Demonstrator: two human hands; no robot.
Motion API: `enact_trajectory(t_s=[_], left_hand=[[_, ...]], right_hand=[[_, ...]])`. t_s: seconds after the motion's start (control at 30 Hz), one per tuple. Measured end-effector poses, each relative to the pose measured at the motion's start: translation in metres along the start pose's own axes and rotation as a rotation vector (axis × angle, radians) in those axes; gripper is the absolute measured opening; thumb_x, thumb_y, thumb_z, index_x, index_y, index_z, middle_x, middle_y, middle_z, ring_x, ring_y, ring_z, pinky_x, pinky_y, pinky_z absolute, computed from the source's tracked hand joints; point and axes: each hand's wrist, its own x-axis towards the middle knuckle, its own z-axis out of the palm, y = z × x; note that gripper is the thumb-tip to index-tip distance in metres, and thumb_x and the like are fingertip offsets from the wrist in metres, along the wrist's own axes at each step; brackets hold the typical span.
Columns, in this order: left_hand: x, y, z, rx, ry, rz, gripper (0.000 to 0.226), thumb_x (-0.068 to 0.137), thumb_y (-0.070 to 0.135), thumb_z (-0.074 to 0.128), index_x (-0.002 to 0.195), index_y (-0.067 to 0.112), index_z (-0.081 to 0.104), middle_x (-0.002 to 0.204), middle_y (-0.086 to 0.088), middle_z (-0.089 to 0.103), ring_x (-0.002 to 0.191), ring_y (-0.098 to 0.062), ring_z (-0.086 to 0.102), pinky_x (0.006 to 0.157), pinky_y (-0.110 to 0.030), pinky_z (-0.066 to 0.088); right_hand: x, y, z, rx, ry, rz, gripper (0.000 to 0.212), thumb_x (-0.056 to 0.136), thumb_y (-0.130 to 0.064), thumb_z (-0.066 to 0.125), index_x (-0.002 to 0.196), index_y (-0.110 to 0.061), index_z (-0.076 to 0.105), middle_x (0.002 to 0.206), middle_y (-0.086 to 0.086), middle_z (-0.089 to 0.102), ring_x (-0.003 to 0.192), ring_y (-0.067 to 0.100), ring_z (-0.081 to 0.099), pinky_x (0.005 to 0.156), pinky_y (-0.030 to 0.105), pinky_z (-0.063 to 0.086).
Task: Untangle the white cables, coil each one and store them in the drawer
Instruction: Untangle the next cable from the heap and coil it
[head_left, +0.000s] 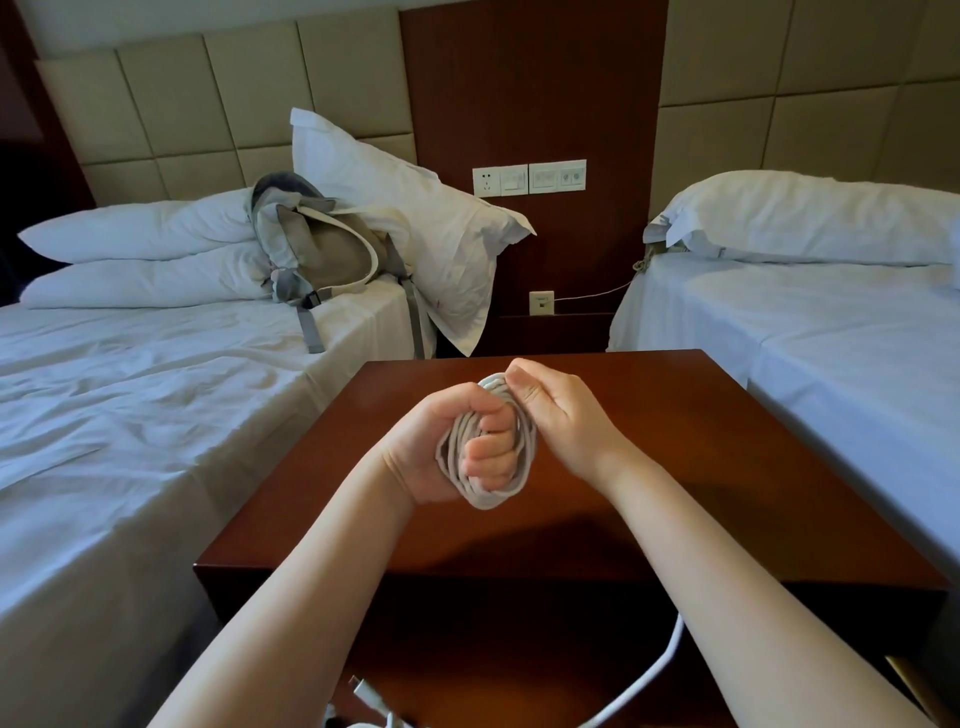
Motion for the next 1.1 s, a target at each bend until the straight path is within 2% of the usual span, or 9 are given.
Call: enact_trajectory(t_s=[0.07, 0.23, 0.33, 0.43, 0.53, 0.67, 0.73, 0.87, 1.1], left_hand=[[0.000, 0.002, 0.005, 0.104, 0.159, 0.016, 0.019, 0.077, 0.018, 0.058, 0.060, 0.010, 0.056, 0.048, 0.000, 0.054, 0.041, -0.010, 0.051, 0.047, -0.022, 0.045], [-0.001, 0.008, 0.011, 0.369, 0.721, 0.139, 0.031, 0.091, 0.022, 0.045, 0.076, 0.003, 0.066, 0.064, -0.008, 0.066, 0.057, -0.018, 0.064, 0.055, -0.026, 0.054], [0.002, 0.009, 0.005, 0.443, 1.053, 0.276, 0.026, 0.091, 0.012, 0.042, 0.070, 0.006, 0.056, 0.060, -0.006, 0.061, 0.059, -0.020, 0.058, 0.058, -0.027, 0.048], [0.002, 0.006, 0.002, 0.771, 1.276, 0.397, 0.023, 0.083, 0.002, 0.038, 0.060, 0.006, 0.043, 0.056, -0.006, 0.044, 0.054, -0.017, 0.040, 0.052, -0.027, 0.033], [-0.002, -0.007, 0.011, 1.119, 1.186, 0.295, 0.024, 0.080, 0.006, 0.044, 0.060, -0.005, 0.048, 0.057, -0.009, 0.041, 0.054, -0.017, 0.036, 0.048, -0.024, 0.029], [-0.003, -0.028, 0.038, 1.480, 0.613, -0.127, 0.020, 0.084, 0.025, 0.060, 0.073, 0.011, 0.068, 0.067, 0.006, 0.061, 0.060, -0.006, 0.054, 0.061, -0.023, 0.045], [0.002, -0.039, 0.053, 1.556, 0.430, -0.199, 0.024, 0.083, 0.040, 0.064, 0.083, 0.016, 0.068, 0.067, 0.012, 0.057, 0.060, -0.001, 0.052, 0.057, -0.017, 0.042], [0.016, -0.054, 0.074, 1.551, 0.361, -0.182, 0.038, 0.077, 0.045, 0.071, 0.095, 0.012, 0.067, 0.064, 0.013, 0.050, 0.058, -0.004, 0.049, 0.056, -0.020, 0.043], [0.021, -0.072, 0.077, 1.666, 0.435, -0.123, 0.024, 0.082, 0.036, 0.069, 0.089, 0.018, 0.055, 0.072, 0.009, 0.050, 0.071, -0.012, 0.054, 0.053, -0.020, 0.039]], right_hand=[[-0.001, 0.002, -0.002, -0.022, 0.051, 0.013, 0.031, 0.098, -0.037, 0.036, 0.078, -0.029, 0.058, 0.069, -0.018, 0.061, 0.068, 0.000, 0.057, 0.065, 0.019, 0.043], [-0.003, 0.012, -0.009, -0.101, 0.234, 0.119, 0.041, 0.102, -0.034, 0.035, 0.082, -0.009, 0.061, 0.065, 0.001, 0.057, 0.060, 0.013, 0.053, 0.063, 0.038, 0.044], [-0.001, 0.016, -0.013, -0.167, 0.347, 0.175, 0.042, 0.101, -0.035, 0.033, 0.078, -0.010, 0.057, 0.059, -0.005, 0.050, 0.054, 0.008, 0.047, 0.055, 0.029, 0.040], [0.003, 0.017, -0.017, -0.235, 0.421, 0.241, 0.041, 0.102, -0.037, 0.032, 0.078, -0.012, 0.055, 0.059, -0.007, 0.049, 0.053, 0.006, 0.047, 0.052, 0.019, 0.036], [0.009, 0.012, -0.021, -0.277, 0.461, 0.271, 0.039, 0.102, -0.037, 0.031, 0.071, -0.021, 0.048, 0.059, -0.008, 0.048, 0.054, 0.006, 0.048, 0.052, 0.020, 0.035], [0.019, 0.002, -0.028, -0.265, 0.483, 0.288, 0.037, 0.102, -0.037, 0.030, 0.074, -0.020, 0.048, 0.062, -0.008, 0.048, 0.058, 0.007, 0.048, 0.057, 0.025, 0.038], [0.023, -0.005, -0.030, -0.252, 0.495, 0.267, 0.038, 0.102, -0.037, 0.031, 0.080, -0.014, 0.052, 0.063, -0.007, 0.049, 0.060, 0.008, 0.048, 0.060, 0.030, 0.040], [0.030, -0.025, -0.031, -0.241, 0.508, 0.220, 0.039, 0.102, -0.036, 0.032, 0.083, -0.010, 0.054, 0.063, -0.007, 0.050, 0.060, 0.008, 0.050, 0.060, 0.031, 0.042], [0.030, -0.054, -0.025, -0.247, 0.520, 0.193, 0.044, 0.102, -0.037, 0.032, 0.087, -0.006, 0.059, 0.067, -0.005, 0.054, 0.070, 0.015, 0.057, 0.062, 0.033, 0.047]])
